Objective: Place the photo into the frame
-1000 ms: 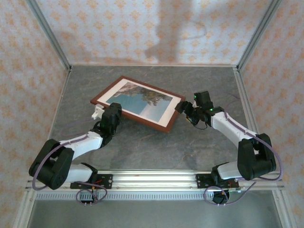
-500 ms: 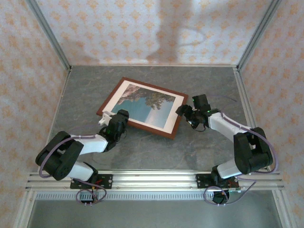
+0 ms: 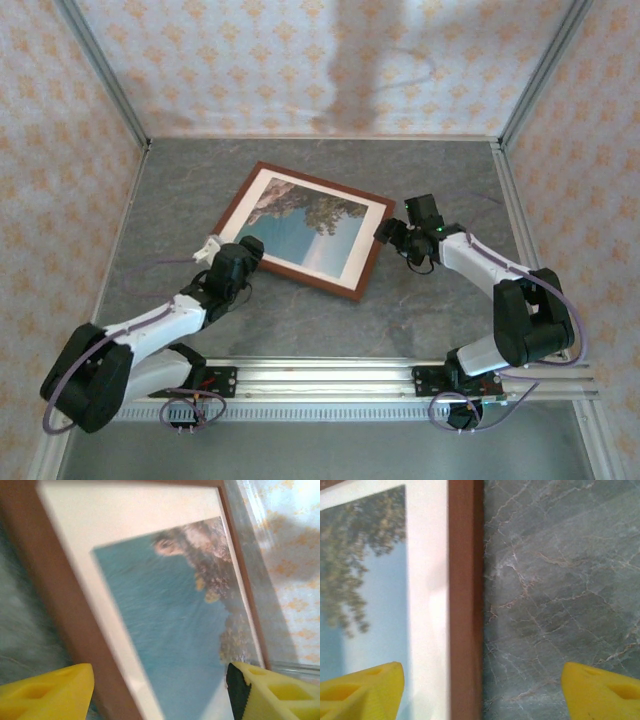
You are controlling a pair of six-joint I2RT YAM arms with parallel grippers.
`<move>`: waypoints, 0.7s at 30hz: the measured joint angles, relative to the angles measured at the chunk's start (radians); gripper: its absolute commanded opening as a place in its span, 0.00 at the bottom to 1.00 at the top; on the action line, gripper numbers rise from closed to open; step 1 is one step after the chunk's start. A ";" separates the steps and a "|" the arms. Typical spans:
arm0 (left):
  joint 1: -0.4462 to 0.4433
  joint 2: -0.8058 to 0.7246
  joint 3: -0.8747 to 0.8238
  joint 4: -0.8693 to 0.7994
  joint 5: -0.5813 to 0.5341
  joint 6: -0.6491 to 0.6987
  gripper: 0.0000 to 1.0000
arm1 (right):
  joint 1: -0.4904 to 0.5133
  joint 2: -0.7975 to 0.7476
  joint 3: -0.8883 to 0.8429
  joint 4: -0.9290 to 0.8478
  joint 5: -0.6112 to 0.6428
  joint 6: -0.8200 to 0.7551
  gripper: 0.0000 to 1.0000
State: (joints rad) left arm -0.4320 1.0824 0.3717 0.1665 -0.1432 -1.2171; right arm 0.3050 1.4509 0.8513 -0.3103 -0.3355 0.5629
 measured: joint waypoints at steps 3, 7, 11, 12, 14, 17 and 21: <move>0.047 -0.055 0.040 -0.095 0.013 0.091 0.77 | 0.002 0.000 0.002 -0.002 0.000 -0.012 0.82; 0.118 -0.045 0.129 -0.183 0.056 0.224 0.83 | 0.019 0.001 0.002 -0.003 0.000 -0.020 0.83; 0.245 0.105 0.270 -0.234 0.130 0.362 0.89 | 0.064 0.026 0.024 -0.002 0.007 -0.029 0.87; 0.273 0.154 0.310 -0.243 0.145 0.393 0.90 | 0.075 0.035 0.031 -0.002 0.008 -0.031 0.88; 0.330 0.265 0.394 -0.258 0.170 0.457 0.92 | 0.095 0.062 0.040 0.007 0.011 -0.036 0.93; 0.396 0.410 0.494 -0.273 0.193 0.536 0.94 | 0.103 0.095 0.041 0.019 0.015 -0.040 0.95; 0.455 0.590 0.623 -0.316 0.222 0.622 0.95 | 0.102 0.141 0.052 0.035 0.013 -0.040 0.95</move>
State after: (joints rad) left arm 0.0231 1.6722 0.9951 -0.1493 0.0792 -0.5953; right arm 0.4072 1.5921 0.9031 -0.2752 -0.3222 0.5224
